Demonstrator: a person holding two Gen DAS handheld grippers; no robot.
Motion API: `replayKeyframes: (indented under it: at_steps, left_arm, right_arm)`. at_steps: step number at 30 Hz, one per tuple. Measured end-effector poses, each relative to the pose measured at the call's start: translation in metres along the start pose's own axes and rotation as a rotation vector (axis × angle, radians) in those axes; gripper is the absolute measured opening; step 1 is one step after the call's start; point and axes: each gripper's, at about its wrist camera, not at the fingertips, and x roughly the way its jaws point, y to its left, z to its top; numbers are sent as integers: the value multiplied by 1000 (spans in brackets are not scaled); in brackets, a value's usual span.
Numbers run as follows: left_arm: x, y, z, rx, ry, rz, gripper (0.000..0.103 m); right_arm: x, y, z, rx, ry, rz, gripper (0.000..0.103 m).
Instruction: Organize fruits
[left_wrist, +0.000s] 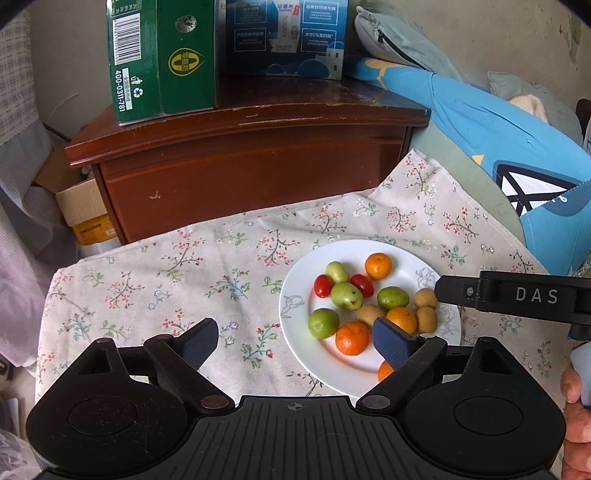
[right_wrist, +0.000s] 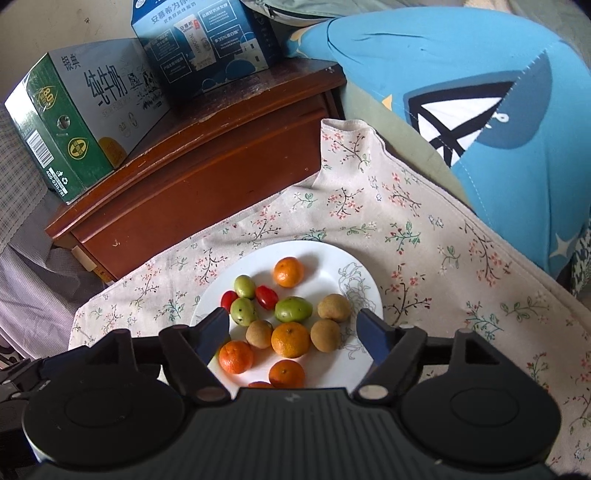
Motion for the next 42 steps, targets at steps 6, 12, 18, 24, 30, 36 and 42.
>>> replayKeyframes:
  at_steps: [6, 12, 18, 24, 30, 36, 42]
  left_arm:
    - [-5, 1, -3, -14, 29, 11, 94]
    - [-8, 4, -1, -21, 48, 25, 95]
    - [-1, 8, 0, -50, 85, 52, 95]
    - [8, 7, -1, -56, 113, 85, 95]
    - [13, 4, -2, -42, 129, 108, 95]
    - [17, 3, -4, -41, 144, 115, 95]
    - [20, 1, -5, -28, 154, 126, 95]
  right_arm:
    - [-18, 4, -9, -1, 3, -59, 85]
    - [-27, 6, -16, -7, 20, -114, 91]
    - [-20, 8, -18, -33, 48, -167, 93]
    - [-8, 10, -19, -47, 106, -231, 93]
    - [0, 14, -22, -72, 133, -264, 94]
    - [4, 20, -25, -109, 142, -287, 96]
    - [5, 24, -27, -135, 137, -300, 97]
